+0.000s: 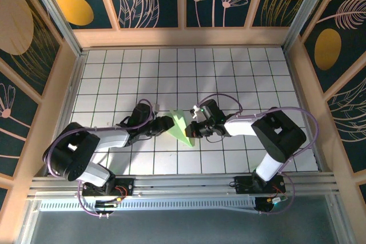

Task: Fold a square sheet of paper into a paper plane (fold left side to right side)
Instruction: Fourth fold the wing at the center of the table.

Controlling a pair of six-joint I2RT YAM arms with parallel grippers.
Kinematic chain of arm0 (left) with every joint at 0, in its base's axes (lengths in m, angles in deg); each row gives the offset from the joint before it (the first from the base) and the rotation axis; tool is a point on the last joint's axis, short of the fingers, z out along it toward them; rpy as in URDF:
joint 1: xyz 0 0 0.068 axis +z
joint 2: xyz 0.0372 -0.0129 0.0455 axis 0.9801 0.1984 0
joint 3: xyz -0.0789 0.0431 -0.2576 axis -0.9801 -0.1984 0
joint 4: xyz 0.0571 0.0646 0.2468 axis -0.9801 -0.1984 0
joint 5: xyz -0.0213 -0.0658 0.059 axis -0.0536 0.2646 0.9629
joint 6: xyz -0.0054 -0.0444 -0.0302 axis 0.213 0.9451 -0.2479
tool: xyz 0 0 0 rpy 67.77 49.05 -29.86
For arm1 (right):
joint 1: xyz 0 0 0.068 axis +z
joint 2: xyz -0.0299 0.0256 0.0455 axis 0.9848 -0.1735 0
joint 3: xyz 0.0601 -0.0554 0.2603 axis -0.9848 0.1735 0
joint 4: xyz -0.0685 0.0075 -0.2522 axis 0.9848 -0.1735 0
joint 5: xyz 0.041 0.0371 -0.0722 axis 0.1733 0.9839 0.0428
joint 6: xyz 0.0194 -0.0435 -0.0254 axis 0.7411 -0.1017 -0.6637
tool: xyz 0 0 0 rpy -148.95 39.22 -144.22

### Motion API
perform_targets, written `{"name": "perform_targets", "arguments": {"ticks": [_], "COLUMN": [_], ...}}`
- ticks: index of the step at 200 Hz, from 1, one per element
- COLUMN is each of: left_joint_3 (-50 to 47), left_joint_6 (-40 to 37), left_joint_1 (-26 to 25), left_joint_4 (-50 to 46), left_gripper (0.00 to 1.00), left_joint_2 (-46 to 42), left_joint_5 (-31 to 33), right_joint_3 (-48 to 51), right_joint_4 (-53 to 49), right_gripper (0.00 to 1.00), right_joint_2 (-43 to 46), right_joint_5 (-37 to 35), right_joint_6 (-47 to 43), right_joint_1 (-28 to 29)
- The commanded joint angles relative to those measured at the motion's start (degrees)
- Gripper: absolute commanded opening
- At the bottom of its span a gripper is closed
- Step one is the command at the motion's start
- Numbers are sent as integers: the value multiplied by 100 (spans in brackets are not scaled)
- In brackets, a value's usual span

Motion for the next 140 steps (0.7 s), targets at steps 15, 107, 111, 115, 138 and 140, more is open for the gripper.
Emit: {"name": "perform_targets", "arguments": {"ticks": [15,107,111,115,138,140], "left_joint_3": [236,523,534,547,587,588], "left_joint_6": [144,201,196,196,189,185], "left_joint_1": [-144,-267,-272,-282,-298,-299], "left_joint_4": [315,413,406,400,373,371], "left_gripper": [46,47,47,47,47,47], "left_joint_2": [309,802,828,847,953,957], "left_joint_5": [102,164,164,165,199,206], "right_joint_3": [95,102,104,104,113,111], "right_joint_4": [202,263,264,264,273,271], "right_gripper": [0,0,0,0,0,0], "right_joint_2": [-129,-204,-205,-213,-206,-212], "right_joint_5": [171,222,223,232,232,232], "right_joint_6": [123,155,159,169,167,168], "right_joint_1": [-59,-68,-64,-63,-69,-68]}}
